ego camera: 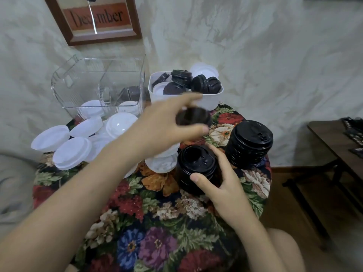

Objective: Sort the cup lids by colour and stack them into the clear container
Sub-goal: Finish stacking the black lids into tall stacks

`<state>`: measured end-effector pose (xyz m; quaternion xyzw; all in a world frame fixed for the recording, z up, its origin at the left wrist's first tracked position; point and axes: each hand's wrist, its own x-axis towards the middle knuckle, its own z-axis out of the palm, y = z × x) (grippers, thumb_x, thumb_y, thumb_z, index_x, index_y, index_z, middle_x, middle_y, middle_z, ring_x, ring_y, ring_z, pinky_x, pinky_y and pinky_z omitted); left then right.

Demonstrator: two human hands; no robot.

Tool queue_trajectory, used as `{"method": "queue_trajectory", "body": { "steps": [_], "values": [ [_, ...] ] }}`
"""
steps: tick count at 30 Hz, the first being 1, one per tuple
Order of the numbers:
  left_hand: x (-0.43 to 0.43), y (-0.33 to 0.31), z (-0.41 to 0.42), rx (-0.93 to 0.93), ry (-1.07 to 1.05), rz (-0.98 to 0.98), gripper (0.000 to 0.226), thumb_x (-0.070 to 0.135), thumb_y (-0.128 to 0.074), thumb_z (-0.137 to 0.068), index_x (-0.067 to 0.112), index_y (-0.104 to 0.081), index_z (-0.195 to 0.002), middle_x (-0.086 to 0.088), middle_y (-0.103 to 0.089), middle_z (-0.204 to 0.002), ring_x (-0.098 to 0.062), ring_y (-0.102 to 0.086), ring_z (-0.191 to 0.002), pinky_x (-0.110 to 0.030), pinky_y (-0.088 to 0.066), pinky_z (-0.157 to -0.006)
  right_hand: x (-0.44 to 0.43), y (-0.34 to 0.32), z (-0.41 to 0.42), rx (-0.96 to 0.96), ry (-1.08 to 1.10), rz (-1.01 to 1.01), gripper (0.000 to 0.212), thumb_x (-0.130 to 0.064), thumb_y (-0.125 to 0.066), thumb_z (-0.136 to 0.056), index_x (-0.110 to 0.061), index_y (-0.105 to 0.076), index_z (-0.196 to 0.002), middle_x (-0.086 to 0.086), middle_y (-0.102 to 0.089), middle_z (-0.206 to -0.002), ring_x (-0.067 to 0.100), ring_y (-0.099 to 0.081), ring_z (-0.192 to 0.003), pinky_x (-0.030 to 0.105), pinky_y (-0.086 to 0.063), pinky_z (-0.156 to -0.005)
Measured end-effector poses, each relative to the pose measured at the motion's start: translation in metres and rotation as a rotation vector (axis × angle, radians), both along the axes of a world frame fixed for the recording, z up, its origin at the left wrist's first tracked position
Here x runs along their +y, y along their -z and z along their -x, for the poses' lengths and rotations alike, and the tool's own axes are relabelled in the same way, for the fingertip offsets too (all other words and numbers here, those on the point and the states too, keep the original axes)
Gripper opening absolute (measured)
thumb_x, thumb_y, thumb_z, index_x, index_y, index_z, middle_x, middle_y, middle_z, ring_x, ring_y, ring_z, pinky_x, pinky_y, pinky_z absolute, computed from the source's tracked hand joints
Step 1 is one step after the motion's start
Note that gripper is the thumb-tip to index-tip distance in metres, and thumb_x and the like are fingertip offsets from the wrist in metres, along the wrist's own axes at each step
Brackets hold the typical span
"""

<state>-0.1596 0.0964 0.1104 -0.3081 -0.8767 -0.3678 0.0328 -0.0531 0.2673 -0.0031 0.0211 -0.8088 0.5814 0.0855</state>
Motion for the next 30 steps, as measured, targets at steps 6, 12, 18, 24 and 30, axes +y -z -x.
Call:
{"method": "queue_trajectory", "body": {
  "steps": [6,12,18,24,30],
  "values": [
    [-0.014,0.039,-0.030,-0.213,0.124,0.043,0.062,0.043,-0.081,-0.084,0.040,-0.056,-0.141,0.027,-0.051,-0.140,0.009,-0.047,-0.130,-0.026,-0.042,-0.113,0.002,0.001,0.000,0.019,0.007,0.011,0.080,-0.056,-0.073,-0.085,-0.051,-0.030,-0.152,-0.040,-0.043,-0.144,-0.016,-0.041,-0.134,0.019,-0.038,-0.106],
    [-0.019,0.060,-0.032,-0.373,0.098,-0.153,0.071,0.051,-0.083,-0.075,0.044,-0.055,-0.140,0.027,-0.062,-0.134,0.008,-0.057,-0.125,-0.030,-0.048,-0.109,0.002,0.000,0.001,0.035,-0.008,-0.006,0.082,-0.058,-0.072,-0.086,-0.051,-0.028,-0.155,-0.049,-0.034,-0.146,-0.021,-0.032,-0.136,0.004,-0.032,-0.104],
    [-0.017,0.072,-0.038,-0.387,0.058,-0.252,0.070,0.061,-0.073,-0.076,0.045,-0.055,-0.142,0.026,-0.059,-0.139,0.007,-0.053,-0.130,-0.031,-0.046,-0.111,0.003,0.003,0.002,0.026,-0.029,0.022,0.081,-0.060,-0.072,-0.087,-0.045,-0.033,-0.156,-0.030,-0.048,-0.148,-0.007,-0.045,-0.137,0.030,-0.041,-0.111],
    [-0.019,0.072,-0.041,-0.423,0.078,-0.247,0.066,0.053,-0.071,-0.084,0.046,-0.049,-0.146,0.029,-0.054,-0.143,0.011,-0.047,-0.134,-0.029,-0.040,-0.115,0.003,0.002,0.001,0.023,-0.022,0.006,0.083,-0.051,-0.070,-0.086,-0.046,-0.028,-0.157,-0.052,-0.039,-0.139,-0.022,-0.038,-0.132,0.000,-0.034,-0.099],
    [-0.015,0.072,-0.033,-0.423,0.046,-0.274,0.067,0.057,-0.079,-0.072,0.040,-0.058,-0.134,0.026,-0.064,-0.132,0.006,-0.056,-0.127,-0.035,-0.044,-0.114,0.004,0.003,0.001,0.024,-0.015,0.016,0.085,-0.052,-0.071,-0.086,-0.048,-0.026,-0.157,-0.049,-0.040,-0.141,-0.017,-0.040,-0.134,0.012,-0.037,-0.105]
  ]
}}
